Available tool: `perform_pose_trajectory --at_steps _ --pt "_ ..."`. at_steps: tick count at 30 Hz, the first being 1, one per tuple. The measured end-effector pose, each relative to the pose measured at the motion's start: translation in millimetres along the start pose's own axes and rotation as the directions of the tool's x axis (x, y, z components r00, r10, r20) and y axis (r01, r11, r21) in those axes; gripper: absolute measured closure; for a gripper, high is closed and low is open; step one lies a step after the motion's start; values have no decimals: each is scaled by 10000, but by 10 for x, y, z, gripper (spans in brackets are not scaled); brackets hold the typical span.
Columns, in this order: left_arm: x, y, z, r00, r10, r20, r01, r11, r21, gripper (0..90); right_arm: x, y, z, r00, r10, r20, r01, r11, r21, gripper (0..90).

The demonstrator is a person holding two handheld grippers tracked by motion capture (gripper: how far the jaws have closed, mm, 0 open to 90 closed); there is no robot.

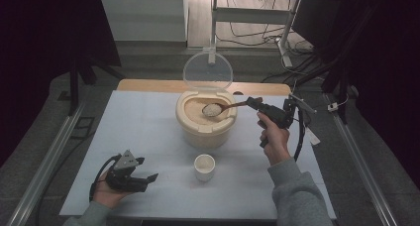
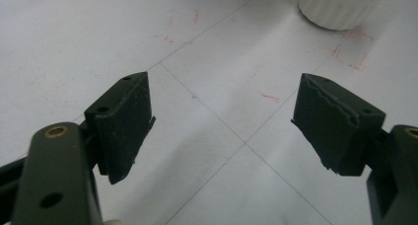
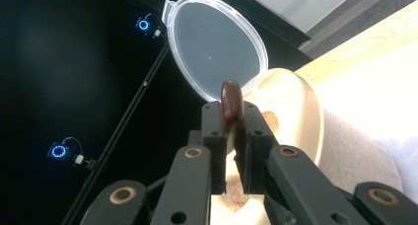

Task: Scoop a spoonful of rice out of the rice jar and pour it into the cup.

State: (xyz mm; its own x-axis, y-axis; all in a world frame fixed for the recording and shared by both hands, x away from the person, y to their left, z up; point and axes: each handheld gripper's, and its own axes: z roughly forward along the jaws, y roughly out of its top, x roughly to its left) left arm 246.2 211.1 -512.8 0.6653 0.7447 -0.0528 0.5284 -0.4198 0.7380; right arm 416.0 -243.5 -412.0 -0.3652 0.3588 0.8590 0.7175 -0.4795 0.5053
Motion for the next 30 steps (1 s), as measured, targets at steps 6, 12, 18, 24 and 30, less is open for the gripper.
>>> perform_pose_trajectory --at_steps 6,12,18,24,30 --pt "2 0 -1 10000 0 3 0 10000 -5 223 -1 -2 -1 10000 6 -34 -6 10000 59 831" --pt "3 0 -3 10000 -4 -12 4 10000 -3 223 50 -27 -49 9998 -39 -169 42 9998 208 831" --pt "-3 3 -8 10000 17 -33 -17 10000 -8 223 84 -46 -112 9996 -31 -269 40 9995 321 831" --pt "1 2 -6 10000 -3 -39 3 10000 -5 223 105 -77 -212 9992 13 -405 10 9984 574 831" --pt "4 1 -3 10000 -19 -39 19 10000 13 223 102 -136 -284 9988 86 -489 -43 9963 860 831"
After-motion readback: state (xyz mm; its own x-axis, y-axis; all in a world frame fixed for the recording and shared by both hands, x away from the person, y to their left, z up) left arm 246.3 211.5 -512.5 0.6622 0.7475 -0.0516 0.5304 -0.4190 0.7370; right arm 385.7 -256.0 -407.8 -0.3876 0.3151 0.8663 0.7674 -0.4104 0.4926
